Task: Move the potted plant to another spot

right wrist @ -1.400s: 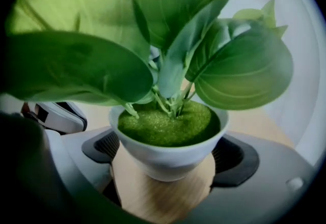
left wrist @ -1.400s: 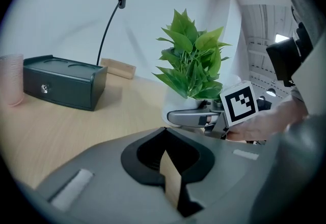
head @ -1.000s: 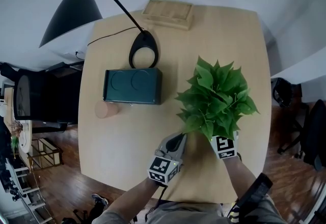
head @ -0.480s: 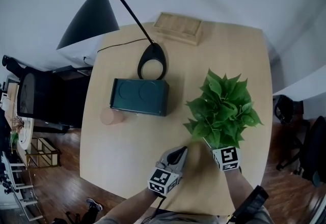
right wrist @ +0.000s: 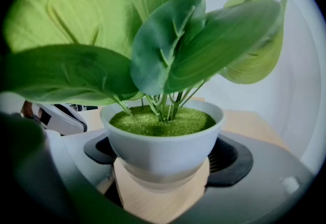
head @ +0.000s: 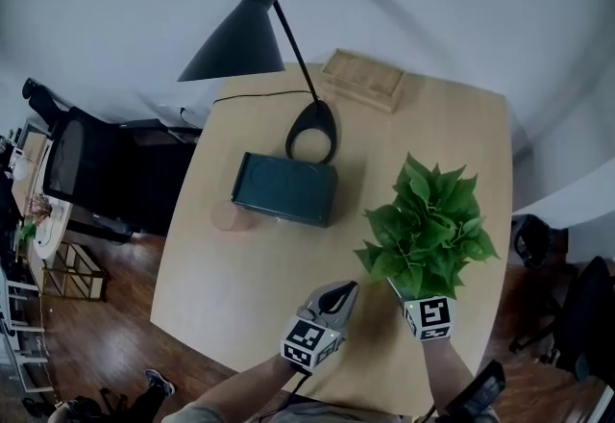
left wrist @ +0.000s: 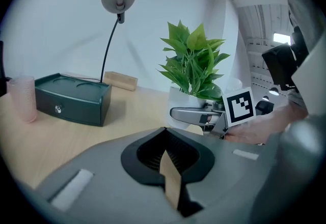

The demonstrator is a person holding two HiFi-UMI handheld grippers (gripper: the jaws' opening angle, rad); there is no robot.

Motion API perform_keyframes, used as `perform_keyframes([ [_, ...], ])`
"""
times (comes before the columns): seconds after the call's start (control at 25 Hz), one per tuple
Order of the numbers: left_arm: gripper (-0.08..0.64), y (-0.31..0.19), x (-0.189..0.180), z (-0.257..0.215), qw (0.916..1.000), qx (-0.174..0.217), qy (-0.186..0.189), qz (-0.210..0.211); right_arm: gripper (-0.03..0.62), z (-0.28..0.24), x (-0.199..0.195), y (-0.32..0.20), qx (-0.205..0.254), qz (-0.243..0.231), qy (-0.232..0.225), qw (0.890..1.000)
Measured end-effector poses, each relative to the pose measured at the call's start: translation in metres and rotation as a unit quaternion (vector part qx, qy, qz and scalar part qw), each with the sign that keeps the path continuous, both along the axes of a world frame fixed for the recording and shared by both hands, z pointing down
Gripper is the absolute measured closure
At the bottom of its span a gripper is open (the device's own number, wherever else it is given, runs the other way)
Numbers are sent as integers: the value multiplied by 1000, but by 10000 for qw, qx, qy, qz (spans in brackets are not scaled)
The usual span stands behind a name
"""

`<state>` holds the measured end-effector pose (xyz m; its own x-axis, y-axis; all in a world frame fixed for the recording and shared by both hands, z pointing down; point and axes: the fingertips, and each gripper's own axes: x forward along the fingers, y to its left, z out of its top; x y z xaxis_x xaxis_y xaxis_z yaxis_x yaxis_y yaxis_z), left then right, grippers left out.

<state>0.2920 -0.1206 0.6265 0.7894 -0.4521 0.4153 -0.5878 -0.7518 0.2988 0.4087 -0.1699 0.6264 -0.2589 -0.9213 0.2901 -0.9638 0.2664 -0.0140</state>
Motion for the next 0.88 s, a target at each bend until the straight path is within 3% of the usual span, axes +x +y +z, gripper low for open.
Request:
perform_keyframes([
  [0.44, 566, 14, -41, -85, 9954, 267, 562, -734, 72, -91, -24, 36, 241, -197, 23, 9995],
  [0.88, 566, 45, -92, -139, 9835, 707, 825, -1447, 72, -131, -75, 69, 349, -714, -233, 9966],
])
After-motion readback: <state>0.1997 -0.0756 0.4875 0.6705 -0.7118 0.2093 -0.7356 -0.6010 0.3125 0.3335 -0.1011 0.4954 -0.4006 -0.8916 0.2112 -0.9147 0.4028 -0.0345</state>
